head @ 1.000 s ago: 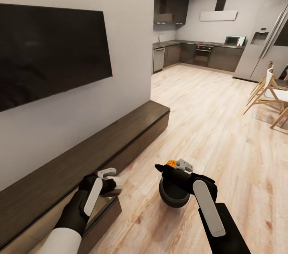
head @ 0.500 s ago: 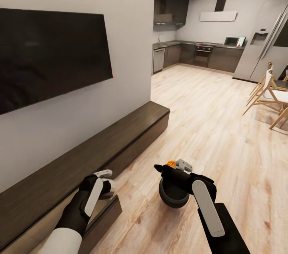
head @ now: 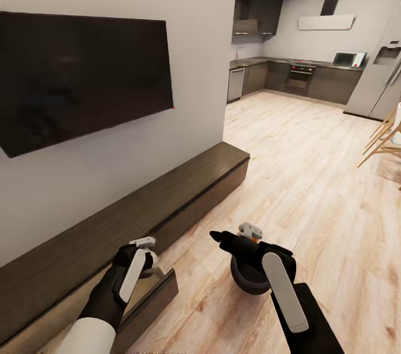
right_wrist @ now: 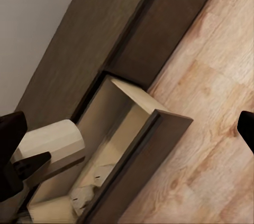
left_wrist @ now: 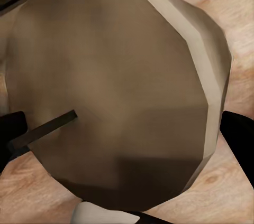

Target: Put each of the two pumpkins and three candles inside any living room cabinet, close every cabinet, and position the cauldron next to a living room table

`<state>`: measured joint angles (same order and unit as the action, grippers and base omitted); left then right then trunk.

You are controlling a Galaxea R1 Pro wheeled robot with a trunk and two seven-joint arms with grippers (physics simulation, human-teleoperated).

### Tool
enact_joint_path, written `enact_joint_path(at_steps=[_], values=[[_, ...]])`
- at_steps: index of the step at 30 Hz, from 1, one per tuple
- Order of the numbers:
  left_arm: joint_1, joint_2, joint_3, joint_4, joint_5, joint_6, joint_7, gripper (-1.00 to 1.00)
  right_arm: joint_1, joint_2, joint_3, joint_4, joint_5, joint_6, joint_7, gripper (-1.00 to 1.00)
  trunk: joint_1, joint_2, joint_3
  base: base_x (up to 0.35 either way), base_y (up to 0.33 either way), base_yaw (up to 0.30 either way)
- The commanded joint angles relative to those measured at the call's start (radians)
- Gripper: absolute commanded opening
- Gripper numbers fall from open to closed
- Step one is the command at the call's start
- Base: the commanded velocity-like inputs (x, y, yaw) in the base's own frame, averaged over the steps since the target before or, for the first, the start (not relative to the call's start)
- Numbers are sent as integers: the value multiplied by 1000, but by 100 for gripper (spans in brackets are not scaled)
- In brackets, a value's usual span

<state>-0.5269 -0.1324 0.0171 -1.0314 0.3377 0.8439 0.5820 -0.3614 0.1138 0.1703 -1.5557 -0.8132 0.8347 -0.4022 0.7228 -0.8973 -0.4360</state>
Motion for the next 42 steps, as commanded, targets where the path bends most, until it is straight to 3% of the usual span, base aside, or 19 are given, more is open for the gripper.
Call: enact_joint_path(at_steps=[1,12,31,42], values=[[-1,-1,2,-1,11,1,6,-100,-1,0,0,-1,-11,2,-10,100,0,-1,-1,-52,-89,287],[-1,-3,0,-1,11,1,4,-100,-1,0,1,-1,-12,3,-10,100,0,-1,-1,-38,-186,288],[-1,-4,-1,-1,11,2,3,-100,-1,1,2,-1,-12,3,-10,100,0,-1,-1,0,-10,288],[1,-4,-3,-1,9,2,2,-100,-1,1,2,-1,-12,3,-10,100,0,-1,-1,35,-192,288]])
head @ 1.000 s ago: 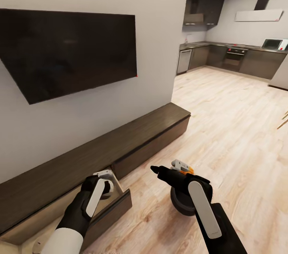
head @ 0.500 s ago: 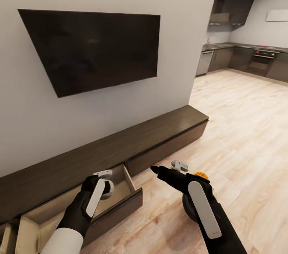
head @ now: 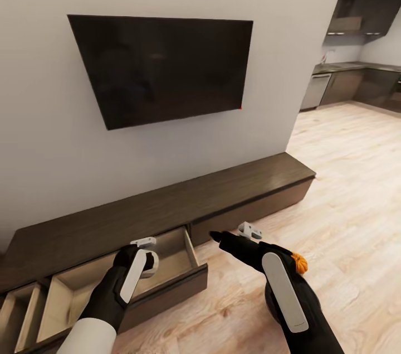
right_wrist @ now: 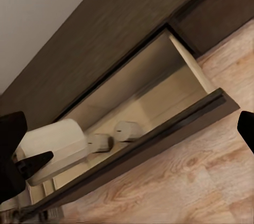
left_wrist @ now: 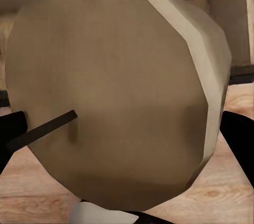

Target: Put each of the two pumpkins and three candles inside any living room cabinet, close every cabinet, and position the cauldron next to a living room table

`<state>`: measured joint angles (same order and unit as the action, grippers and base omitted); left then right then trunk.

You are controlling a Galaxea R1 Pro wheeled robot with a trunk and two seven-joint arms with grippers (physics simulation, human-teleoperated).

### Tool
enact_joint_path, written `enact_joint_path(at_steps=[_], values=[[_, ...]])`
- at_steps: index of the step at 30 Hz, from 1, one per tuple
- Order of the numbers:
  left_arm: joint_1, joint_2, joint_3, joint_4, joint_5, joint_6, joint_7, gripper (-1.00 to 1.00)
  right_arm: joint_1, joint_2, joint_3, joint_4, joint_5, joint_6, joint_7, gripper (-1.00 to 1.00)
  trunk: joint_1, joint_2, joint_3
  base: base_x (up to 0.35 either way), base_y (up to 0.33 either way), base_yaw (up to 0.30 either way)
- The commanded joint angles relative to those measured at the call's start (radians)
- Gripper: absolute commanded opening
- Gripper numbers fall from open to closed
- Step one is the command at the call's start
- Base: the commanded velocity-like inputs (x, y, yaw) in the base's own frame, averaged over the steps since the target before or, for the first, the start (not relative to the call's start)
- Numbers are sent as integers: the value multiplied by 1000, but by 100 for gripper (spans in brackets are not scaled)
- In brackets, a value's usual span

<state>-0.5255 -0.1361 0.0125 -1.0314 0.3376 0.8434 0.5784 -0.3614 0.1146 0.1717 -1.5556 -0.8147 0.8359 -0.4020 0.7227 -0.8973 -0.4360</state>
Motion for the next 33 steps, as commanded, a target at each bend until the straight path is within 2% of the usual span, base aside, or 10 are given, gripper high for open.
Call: enact_joint_path(at_steps=[1,15,21,27,33], values=[[-1,-1,1,-1,9,2,6,-100,-1,0,0,-1,-11,2,-10,100,0,-1,-1,3,-12,288],[-1,-2,0,-1,9,3,6,-100,-1,0,1,-1,-11,2,-10,100,0,-1,-1,0,-13,288],[0,-1,-36,-1,9,2,7,-100,-1,-1,2,-1,-9,2,-10,100,0,-1,-1,3,-7,273],[1,0,-40,-1,9,2,8,-100,-1,-1,2,-1,-9,2,-9,100,0,-1,-1,132,-145,56],[1,0,-40,-1,9,2,6,-100,-1,-1,2,-1,-10,2,-9,100,0,-1,3,74,-89,-130]])
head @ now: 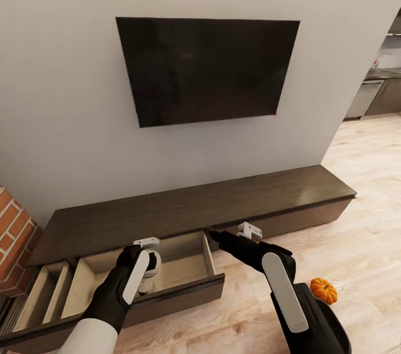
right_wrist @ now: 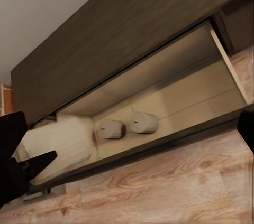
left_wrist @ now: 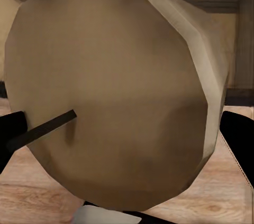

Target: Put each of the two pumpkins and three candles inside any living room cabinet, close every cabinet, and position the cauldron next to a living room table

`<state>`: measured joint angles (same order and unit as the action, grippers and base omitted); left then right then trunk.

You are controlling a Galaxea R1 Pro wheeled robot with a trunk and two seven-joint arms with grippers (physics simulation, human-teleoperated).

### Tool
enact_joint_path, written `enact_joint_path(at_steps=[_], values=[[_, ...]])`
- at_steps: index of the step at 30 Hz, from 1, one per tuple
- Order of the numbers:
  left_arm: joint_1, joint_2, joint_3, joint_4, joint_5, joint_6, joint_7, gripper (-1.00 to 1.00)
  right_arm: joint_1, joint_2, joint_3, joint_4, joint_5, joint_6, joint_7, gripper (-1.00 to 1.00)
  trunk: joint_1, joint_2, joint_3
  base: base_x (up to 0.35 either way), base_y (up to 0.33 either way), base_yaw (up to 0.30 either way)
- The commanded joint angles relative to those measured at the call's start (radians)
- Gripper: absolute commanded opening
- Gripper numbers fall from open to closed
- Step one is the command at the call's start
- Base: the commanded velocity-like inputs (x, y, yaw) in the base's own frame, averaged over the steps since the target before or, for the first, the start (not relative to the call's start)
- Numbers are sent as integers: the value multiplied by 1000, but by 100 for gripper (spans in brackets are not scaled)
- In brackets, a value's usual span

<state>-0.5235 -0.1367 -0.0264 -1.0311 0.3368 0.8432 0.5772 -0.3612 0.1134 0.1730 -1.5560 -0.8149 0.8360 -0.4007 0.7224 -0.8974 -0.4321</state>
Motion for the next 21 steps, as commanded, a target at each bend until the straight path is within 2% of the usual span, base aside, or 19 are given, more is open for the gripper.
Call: enact_joint_path(at_steps=[1,8,10,11,14,21], values=[[0,0,-1,-1,10,2,7,-100,-1,0,0,-1,-10,2,-10,100,0,-1,-1,168,-176,-90],[0,0,-1,-1,11,2,7,-100,-1,0,7,-1,-9,2,-10,100,0,-1,0,75,-77,-21],[0,0,-1,-1,11,2,8,-100,-1,0,26,-1,-7,1,-10,100,0,-1,0,136,-141,-2],[0,0,-1,-1,11,2,7,-100,-1,0,48,-1,-4,0,-11,100,0,-1,0,82,-95,-1],[0,0,-1,-1,11,2,8,-100,-1,0,68,-1,-2,-1,-12,100,0,-1,0,36,-41,0],[0,-5,0,-9,15,1,11,-100,-1,0,70,0,-5,0,-12,100,0,-1,0,5,-6,0]])
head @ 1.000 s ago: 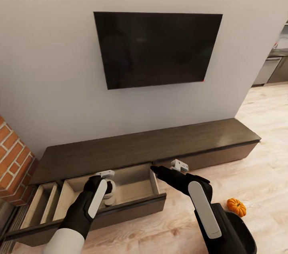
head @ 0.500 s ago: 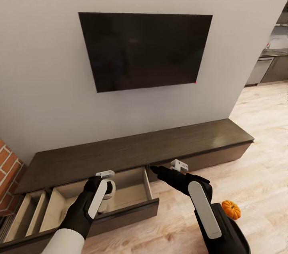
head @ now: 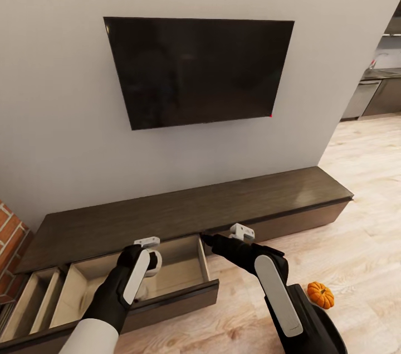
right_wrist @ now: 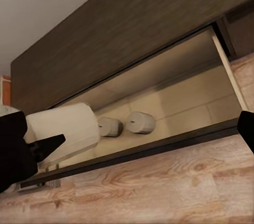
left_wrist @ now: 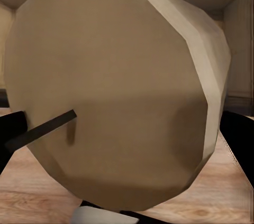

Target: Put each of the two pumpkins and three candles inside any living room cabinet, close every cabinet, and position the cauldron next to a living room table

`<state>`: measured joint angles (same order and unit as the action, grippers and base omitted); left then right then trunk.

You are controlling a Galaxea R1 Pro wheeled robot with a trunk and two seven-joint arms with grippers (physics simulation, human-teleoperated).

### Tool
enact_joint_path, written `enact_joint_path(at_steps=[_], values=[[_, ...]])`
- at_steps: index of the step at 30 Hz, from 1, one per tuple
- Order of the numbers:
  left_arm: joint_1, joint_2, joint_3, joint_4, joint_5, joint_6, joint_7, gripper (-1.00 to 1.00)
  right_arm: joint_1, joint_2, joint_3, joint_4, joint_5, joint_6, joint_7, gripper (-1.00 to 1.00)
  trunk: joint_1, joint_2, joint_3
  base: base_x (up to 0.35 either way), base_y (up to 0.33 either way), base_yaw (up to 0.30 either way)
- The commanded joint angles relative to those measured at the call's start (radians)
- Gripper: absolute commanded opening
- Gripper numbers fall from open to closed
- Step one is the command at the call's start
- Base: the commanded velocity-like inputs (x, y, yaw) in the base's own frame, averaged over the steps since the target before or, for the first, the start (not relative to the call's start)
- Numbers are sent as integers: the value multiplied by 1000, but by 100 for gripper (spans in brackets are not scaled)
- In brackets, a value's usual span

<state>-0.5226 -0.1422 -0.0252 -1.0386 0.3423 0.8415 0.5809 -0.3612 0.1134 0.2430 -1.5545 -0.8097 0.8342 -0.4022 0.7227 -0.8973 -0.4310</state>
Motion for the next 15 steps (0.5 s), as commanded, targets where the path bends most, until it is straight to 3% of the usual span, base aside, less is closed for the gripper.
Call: enact_joint_path(at_steps=[1,5,15], values=[[-1,-3,-1,-2,9,2,8,-100,-1,0,0,-1,-10,2,-10,100,0,-1,-1,0,0,0],[0,-8,-1,-5,10,3,7,-100,-1,0,-2,-1,-11,1,-10,100,0,-1,-1,0,0,0],[-2,-10,-1,-8,12,7,7,-100,-1,-3,-4,-4,-16,2,-9,100,38,-71,-32,0,0,0]])
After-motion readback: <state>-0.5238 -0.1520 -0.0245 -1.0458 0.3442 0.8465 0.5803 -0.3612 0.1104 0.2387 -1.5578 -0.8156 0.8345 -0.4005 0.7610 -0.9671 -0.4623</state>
